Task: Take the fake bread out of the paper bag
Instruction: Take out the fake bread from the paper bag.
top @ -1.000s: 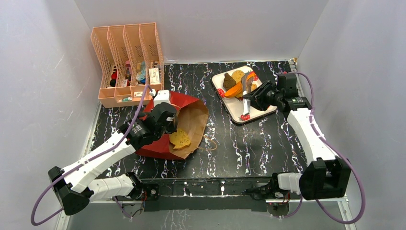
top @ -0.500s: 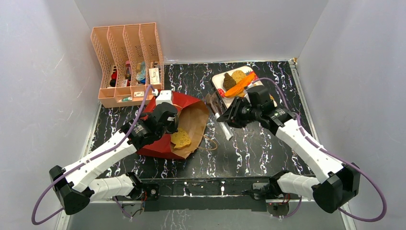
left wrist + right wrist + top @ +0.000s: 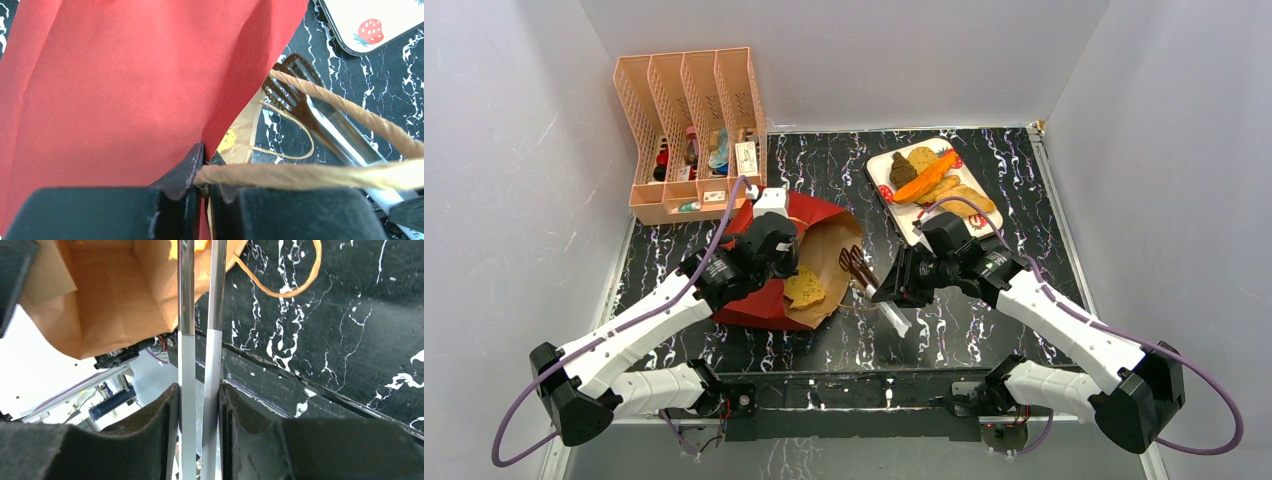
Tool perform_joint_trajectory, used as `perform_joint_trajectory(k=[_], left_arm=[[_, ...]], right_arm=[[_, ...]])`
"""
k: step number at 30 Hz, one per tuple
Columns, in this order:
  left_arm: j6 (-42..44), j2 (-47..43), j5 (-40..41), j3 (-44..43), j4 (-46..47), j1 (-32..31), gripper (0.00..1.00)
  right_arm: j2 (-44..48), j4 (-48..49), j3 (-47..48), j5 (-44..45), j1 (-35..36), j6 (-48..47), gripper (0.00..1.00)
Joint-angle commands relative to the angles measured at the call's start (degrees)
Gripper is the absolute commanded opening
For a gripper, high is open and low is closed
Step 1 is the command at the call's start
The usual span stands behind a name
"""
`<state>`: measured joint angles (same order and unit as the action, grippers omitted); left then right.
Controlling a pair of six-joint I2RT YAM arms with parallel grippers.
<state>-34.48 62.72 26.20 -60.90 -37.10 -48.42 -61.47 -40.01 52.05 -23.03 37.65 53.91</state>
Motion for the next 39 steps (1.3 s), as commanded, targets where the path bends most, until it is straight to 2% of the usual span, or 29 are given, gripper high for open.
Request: perform_joint_trajectory(k=[1, 6, 13, 20, 29, 39], left_arm=[[0.69, -0.39, -0.59, -0.79, 0.96, 0.35, 0.07], [1.23, 0.06, -1.42, -1.04, 1.56, 0.35, 0.07], [2.57, 0.56, -3.56, -1.14, 2.21, 0.35, 0.07], [2.93, 0.66, -4.80, -0.90, 2.44, 0.35, 0.07], [3.11, -0.30, -6.05, -0.22, 2.92, 0.31, 0.07], [4.22, -0.39, -8.20, -0.62, 3.05, 0.35, 0.07]], right_arm=[[1.87, 5.16, -1.33, -3.40, 0.95, -0.19, 0.28], [1.37, 8.24, -4.55, -6.96, 1.18, 0.57, 0.28], [1.83, 21.95, -14.66, -15.62, 1.18, 8.37, 0.35], [0.62, 27.31, -17.77, -17.79, 1.12, 11.13, 0.37], [-0.02, 29.11, -20.71, -17.96, 1.07, 11.82, 0.37], [-4.37, 40.10, -24.02, -20.61, 1.04, 15.62, 0.37]])
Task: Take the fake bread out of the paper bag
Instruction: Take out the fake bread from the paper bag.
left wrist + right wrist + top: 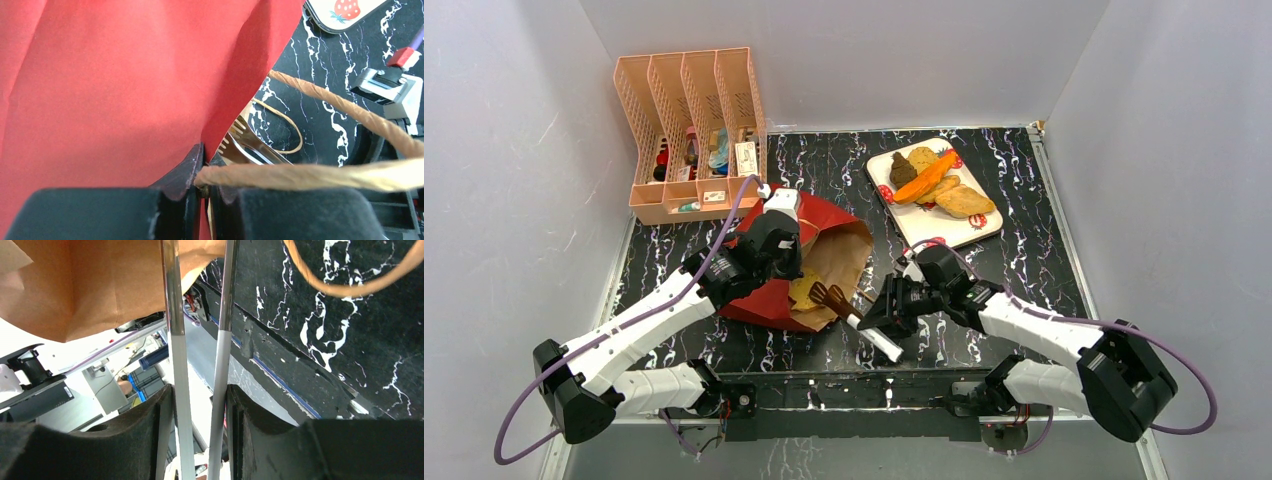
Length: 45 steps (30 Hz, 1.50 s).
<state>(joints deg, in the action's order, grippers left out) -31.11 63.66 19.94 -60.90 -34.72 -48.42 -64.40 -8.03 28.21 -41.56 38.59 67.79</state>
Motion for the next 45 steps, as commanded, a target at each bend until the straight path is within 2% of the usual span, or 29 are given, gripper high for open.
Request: perform_joint_trajectory(k=[1, 18, 26, 29, 38, 45], left_arm=[[1.04, -1.42, -2.20, -0.62, 0.76, 0.35, 0.07], [2.70, -1.43, -5.04, -0.61, 1.14, 0.35, 0.06], [1.91, -2.14, -5.32, -0.34, 1.06, 0.39, 0.07], [1.44, -2.69, -5.16, 0.09, 1.32, 0.37, 0.06], [0.07, -4.51, -3.61, 1.65, 2.16, 0.35, 0.06], [-1.40, -5.43, -1.56, 2.66, 2.15, 0.36, 0.06]], right_arm=[[-1.99, 8.83, -0.17, -2.25, 0.14, 2.00, 0.37], [-9.39, 19.31, -1.06, -5.35, 0.10, 4.89, 0.37], [-13.34, 22.43, 0.77, -6.44, 0.17, 5.51, 0.33], [-14.11, 22.78, 1.68, -6.87, 0.16, 5.71, 0.29], [-12.52, 19.61, 3.40, -7.00, 0.16, 5.69, 0.02], [-9.89, 17.24, 4.31, -5.70, 0.06, 6.30, 0.00]])
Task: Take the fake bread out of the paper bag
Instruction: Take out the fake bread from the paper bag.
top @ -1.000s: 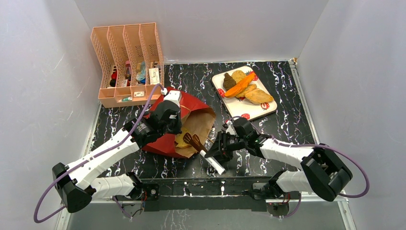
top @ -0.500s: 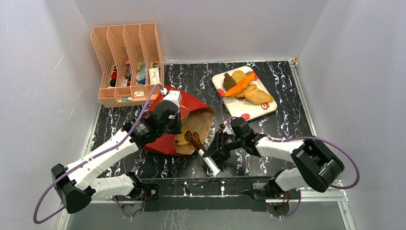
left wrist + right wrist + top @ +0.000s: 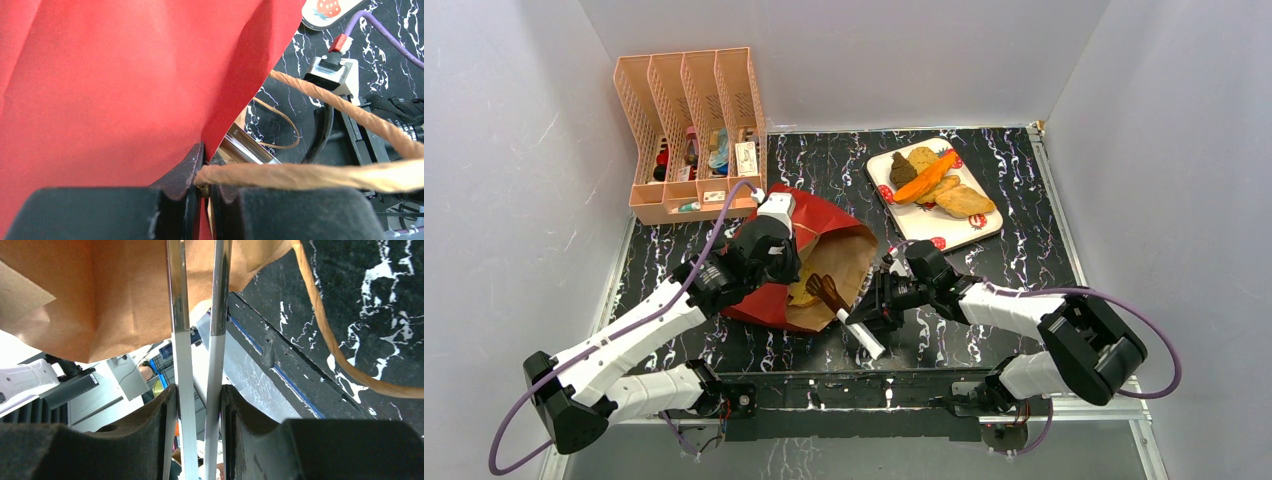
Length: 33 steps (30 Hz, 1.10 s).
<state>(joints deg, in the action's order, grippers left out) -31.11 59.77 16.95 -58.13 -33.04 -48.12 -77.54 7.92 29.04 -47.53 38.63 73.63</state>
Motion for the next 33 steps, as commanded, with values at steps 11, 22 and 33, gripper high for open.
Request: perform_joint_trajectory(k=[11, 22, 33], left_arm=[[-1.84, -2.09, 2.38, 1.06, 0.30, 0.04, 0.07], [-0.65, -1.57, 1.28, 0.56, 1.21, 0.02, 0.07], [1.15, -1.45, -1.23, 0.87, 3.92, 0.04, 0.07]], right_arm=[[6.72, 4.72, 2.28, 1.86, -0.09, 5.58, 0.00], [4.75, 7.28, 2.01, 1.11, 0.08, 6.79, 0.00], [-0.22, 10.08, 2.38, -1.22, 0.72, 6.29, 0.15]])
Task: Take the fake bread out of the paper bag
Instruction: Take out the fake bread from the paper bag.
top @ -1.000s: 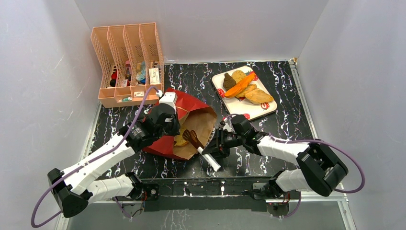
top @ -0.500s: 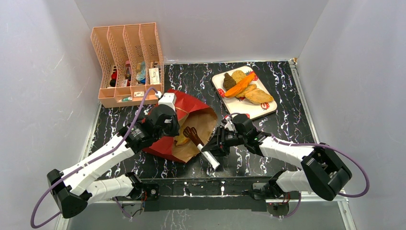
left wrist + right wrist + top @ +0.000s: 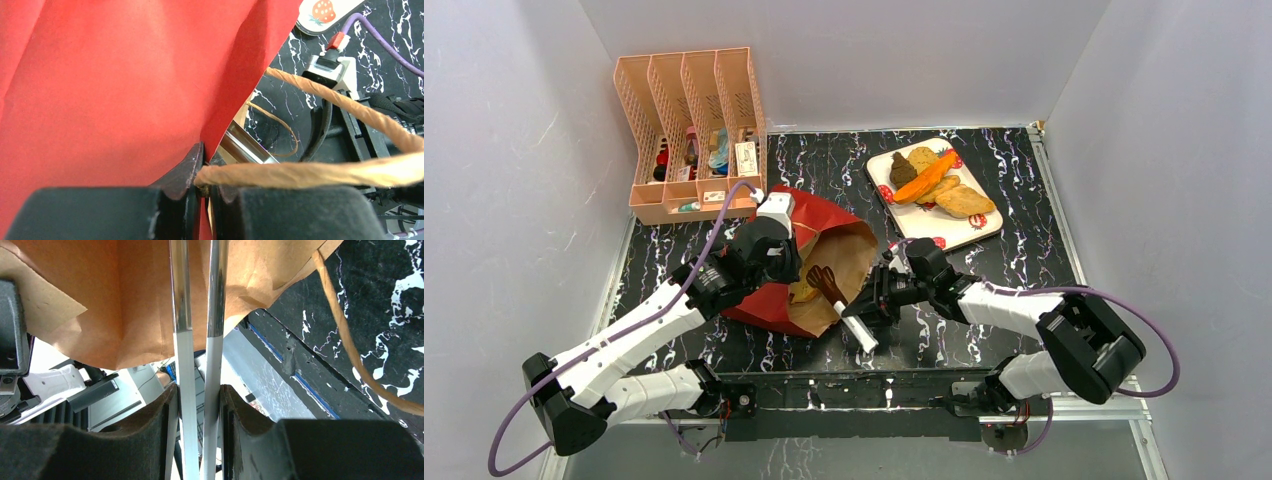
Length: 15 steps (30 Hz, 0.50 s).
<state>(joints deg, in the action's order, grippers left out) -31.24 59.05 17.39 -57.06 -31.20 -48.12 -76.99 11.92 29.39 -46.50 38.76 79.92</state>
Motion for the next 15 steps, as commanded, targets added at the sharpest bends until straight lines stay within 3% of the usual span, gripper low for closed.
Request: perform_joint_trajectory(k=[1, 6, 15], left_arm=[[1.42, -0.81, -1.85, -0.16, 2.18, 0.04, 0.06], [2.05, -0.83, -2.98, -0.42, 2.22, 0.05, 0.06], [2.15, -1.38, -4.70, -0.16, 3.56, 0.04, 0.07]], right_arm=[[-1.17, 6.35, 2.06, -2.46, 0.61, -0.01, 0.18], [-2.92, 8.54, 1.60, -3.69, 0.69, 0.07, 0.28], [-6.68, 12.58, 0.72, -6.50, 0.77, 0.70, 0.35]])
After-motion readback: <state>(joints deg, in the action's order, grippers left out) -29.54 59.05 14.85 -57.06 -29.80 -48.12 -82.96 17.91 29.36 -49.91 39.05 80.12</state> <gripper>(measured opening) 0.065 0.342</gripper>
